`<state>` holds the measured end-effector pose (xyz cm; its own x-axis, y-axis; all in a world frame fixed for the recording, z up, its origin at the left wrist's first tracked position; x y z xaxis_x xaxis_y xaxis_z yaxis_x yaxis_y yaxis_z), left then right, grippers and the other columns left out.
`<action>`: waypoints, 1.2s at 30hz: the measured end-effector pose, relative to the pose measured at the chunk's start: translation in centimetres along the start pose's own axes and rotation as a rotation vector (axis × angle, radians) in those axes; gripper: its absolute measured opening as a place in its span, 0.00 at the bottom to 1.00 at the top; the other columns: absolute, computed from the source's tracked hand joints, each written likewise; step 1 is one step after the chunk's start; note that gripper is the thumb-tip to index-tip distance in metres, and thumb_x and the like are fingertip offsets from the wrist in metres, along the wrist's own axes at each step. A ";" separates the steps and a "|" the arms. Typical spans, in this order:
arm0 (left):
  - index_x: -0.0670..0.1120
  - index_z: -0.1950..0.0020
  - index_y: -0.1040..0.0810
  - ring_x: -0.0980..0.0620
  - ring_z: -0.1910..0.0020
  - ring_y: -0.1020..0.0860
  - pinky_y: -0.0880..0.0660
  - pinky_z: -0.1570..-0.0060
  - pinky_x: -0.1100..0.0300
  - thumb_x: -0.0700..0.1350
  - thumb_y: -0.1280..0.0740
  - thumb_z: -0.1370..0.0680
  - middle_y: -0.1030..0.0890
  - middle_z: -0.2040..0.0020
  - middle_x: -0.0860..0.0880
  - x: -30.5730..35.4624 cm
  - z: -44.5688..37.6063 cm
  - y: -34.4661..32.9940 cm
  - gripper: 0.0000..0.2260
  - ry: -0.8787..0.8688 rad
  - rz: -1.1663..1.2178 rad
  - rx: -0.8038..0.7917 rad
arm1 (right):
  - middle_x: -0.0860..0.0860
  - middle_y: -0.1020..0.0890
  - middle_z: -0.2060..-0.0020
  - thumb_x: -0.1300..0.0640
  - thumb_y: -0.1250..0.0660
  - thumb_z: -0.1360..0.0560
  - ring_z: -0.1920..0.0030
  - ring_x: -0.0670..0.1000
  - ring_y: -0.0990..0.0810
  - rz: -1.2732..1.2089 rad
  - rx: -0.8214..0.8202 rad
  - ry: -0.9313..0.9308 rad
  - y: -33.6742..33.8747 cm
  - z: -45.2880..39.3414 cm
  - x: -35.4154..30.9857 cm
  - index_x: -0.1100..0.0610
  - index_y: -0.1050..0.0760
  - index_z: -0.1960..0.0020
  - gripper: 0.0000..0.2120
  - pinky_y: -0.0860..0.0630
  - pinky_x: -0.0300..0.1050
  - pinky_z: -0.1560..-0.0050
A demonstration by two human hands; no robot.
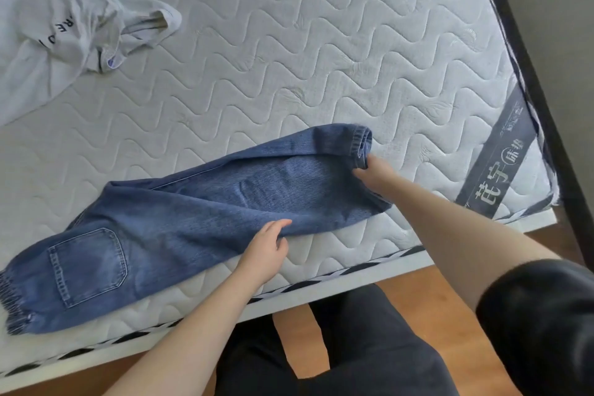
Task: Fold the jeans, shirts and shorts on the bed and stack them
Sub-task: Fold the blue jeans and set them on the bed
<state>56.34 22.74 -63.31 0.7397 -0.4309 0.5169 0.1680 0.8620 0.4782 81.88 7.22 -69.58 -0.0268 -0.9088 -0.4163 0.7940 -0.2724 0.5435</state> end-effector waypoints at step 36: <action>0.47 0.47 0.19 0.43 0.51 0.20 0.29 0.55 0.56 0.53 0.36 0.20 0.16 0.48 0.43 -16.7 20.9 35.1 0.11 -0.060 0.261 0.456 | 0.56 0.16 0.45 0.72 0.46 0.21 0.53 0.56 0.15 -0.571 -0.009 0.413 -12.0 35.1 -37.8 0.58 0.24 0.42 0.17 0.20 0.45 0.54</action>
<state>36.27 54.68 -40.34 0.6779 -0.2436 0.6936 -0.3272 0.7449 0.5815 52.04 33.80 -34.82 -0.2089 -0.4297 -0.8785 0.7297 -0.6666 0.1525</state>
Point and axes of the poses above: each hand's wrist, its own z-axis away from the middle knuckle, its own y-axis out of the back of the hand, x = y × z, the point moved 8 cm from there along -z, towards the middle knuckle
